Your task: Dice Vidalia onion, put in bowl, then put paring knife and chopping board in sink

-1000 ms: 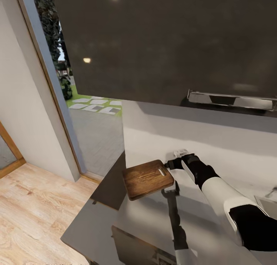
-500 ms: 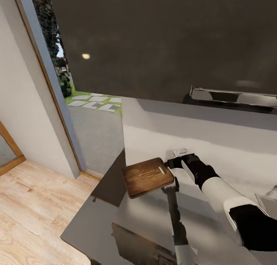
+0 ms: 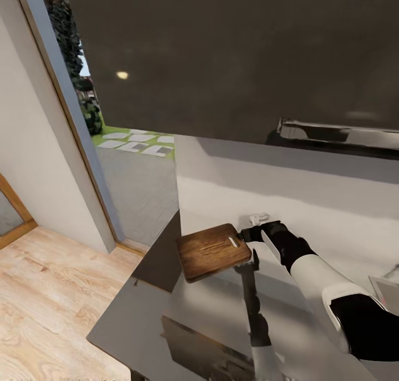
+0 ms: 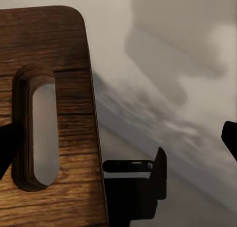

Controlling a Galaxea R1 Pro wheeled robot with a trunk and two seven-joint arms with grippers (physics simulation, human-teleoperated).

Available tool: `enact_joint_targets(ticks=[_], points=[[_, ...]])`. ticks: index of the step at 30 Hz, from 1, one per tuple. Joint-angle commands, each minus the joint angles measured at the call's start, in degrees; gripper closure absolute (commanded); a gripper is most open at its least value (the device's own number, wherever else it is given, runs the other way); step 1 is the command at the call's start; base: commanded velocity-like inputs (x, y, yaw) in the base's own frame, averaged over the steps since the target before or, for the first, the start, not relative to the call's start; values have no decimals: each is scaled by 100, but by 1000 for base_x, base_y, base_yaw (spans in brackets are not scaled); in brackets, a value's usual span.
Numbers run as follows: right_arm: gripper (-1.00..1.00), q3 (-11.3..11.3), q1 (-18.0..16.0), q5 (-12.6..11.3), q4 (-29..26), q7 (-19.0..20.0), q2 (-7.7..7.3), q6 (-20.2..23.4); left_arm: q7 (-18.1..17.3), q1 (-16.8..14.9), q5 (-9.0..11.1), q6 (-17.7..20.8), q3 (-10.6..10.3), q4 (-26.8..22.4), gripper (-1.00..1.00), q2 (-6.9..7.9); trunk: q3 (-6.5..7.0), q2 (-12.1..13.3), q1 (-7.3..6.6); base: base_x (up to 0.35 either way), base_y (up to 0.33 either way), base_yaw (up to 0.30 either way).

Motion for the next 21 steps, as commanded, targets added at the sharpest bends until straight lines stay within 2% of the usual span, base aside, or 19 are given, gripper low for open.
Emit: enact_joint_targets(ticks=[1,21], points=[[-100,35,-4,-21,-10,3,-7,29,0,1,7,-10,-1,-6,-100,-1,-20,-11,3,0,0,0],[-100,26,-4,-26,-10,8,-7,29,0,1,7,-17,-4,-6,-100,-1,-143,-11,3,0,0,0]])
